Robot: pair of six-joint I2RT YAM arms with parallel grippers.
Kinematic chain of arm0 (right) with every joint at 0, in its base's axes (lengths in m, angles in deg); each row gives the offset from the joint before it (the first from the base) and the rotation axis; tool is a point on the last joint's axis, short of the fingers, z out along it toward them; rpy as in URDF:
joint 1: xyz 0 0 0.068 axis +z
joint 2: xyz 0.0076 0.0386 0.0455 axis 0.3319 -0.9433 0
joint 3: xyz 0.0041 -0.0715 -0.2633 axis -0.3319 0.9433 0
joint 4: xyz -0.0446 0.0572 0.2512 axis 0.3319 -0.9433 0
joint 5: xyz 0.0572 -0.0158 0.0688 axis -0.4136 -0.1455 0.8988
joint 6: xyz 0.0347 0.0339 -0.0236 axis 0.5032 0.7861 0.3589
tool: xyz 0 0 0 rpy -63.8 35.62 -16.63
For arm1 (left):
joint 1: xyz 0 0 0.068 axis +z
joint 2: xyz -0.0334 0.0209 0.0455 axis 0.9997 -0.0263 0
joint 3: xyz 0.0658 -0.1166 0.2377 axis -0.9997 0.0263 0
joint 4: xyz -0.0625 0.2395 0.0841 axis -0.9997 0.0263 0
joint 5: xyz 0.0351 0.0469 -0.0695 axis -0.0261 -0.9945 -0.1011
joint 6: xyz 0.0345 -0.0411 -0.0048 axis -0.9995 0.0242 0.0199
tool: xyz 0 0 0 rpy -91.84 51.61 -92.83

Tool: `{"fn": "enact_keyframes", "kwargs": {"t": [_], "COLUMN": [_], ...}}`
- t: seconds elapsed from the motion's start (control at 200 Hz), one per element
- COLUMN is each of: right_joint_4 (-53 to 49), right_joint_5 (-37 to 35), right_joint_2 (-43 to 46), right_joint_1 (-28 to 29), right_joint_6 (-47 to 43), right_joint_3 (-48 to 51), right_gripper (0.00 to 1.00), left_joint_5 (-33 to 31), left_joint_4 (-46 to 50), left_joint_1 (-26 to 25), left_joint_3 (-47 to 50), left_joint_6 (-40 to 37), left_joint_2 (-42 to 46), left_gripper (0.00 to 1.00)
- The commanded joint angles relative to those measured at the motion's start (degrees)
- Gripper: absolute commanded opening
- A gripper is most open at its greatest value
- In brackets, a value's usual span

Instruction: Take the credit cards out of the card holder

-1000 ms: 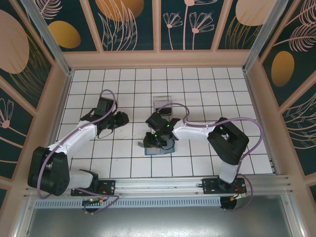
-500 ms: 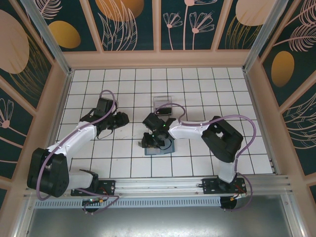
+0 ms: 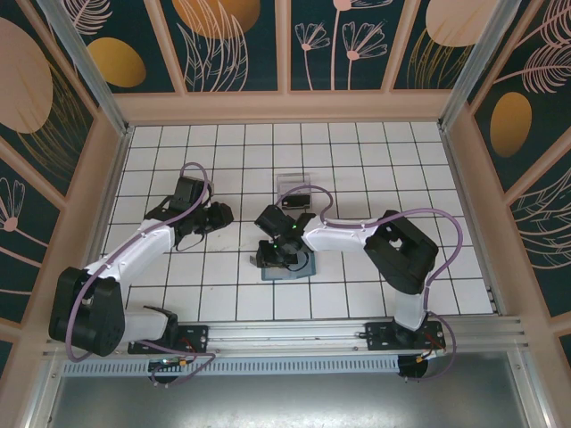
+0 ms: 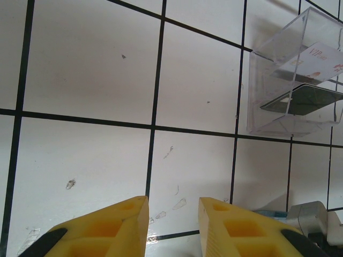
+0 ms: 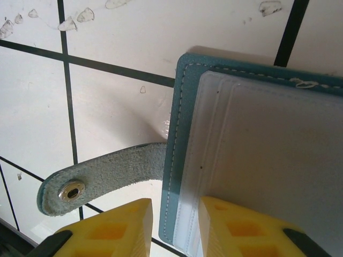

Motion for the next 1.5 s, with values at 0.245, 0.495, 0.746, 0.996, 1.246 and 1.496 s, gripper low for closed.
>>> {"fn": "enact_keyframes", "kwargs": {"t": [0.245,0.495,0.746,0.996,1.246,1.496], "right_joint_4": [-3.61,-5.63,-12.38,-20.51,-22.04,-9.12], "right_joint_5": [-3.77,-5.93,-11.6,-18.78,-21.11,-11.14], "right_joint_2": [2.86,3.75,2.18,-1.21,-1.31,0.08], "right_joint_1": [0.52,0.6,1.43,3.39,4.38,3.95], "right_joint_6": [0.28,0.62,0.88,1.57,2.18,1.71], "right_joint_3": [1.66,1.85,-2.11,-7.88,-10.28,-7.52], "right_gripper": [0.3,0.31,0.32,0.34,0.36,0.36], "left_joint_5": [1.35,1.77,1.99,2.04,2.65,3.22], "left_joint_4": [0.77,0.59,0.59,0.77,0.5,0.5], "left_joint_1": [0.23,0.29,0.31,0.31,0.29,0.33], "left_joint_3": [-1.0,-1.12,-1.47,-1.71,-1.81,-2.11], "left_joint_6": [-0.81,-0.62,-0.72,-1.07,-1.23,-1.69], "left_joint_2": [-0.47,-0.64,-0.93,-1.06,-1.7,-2.03], "left_gripper": [0.3,0.31,0.3,0.3,0.31,0.3]}}
